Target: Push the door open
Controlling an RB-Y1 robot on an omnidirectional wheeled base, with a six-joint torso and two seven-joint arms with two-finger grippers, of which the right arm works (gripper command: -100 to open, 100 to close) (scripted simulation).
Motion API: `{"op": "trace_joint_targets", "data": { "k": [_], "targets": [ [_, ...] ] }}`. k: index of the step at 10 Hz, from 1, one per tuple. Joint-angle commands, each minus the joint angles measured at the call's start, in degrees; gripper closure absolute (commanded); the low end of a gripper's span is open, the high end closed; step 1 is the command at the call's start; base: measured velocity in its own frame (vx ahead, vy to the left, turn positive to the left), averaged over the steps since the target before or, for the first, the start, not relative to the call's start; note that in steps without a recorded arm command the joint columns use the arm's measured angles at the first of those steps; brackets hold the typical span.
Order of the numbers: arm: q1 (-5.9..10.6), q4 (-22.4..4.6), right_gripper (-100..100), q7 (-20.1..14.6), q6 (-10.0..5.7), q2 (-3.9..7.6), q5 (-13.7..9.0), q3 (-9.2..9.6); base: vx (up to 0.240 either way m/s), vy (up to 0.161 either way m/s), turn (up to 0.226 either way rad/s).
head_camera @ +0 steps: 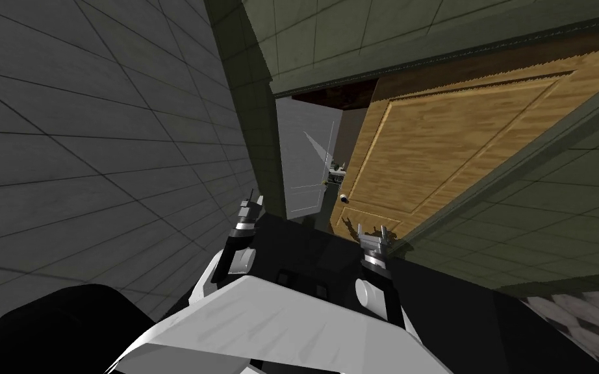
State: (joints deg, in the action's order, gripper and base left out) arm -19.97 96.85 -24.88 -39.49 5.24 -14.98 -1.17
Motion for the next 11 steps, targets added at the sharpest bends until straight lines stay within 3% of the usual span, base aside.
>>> {"op": "trace_joint_targets", "data": {
  "k": [1, 11],
  "targets": [
    [0.61, -2.16, -100, -1.62, -0.78, -0.24, -1.32, 0.12, 0.074, -0.085, 0.186],
    [4.26, -14.75, -100, -11.74, -4.6, -0.86, -9.98, -0.12, 0.065, -0.091, 0.156]
  ]
}}
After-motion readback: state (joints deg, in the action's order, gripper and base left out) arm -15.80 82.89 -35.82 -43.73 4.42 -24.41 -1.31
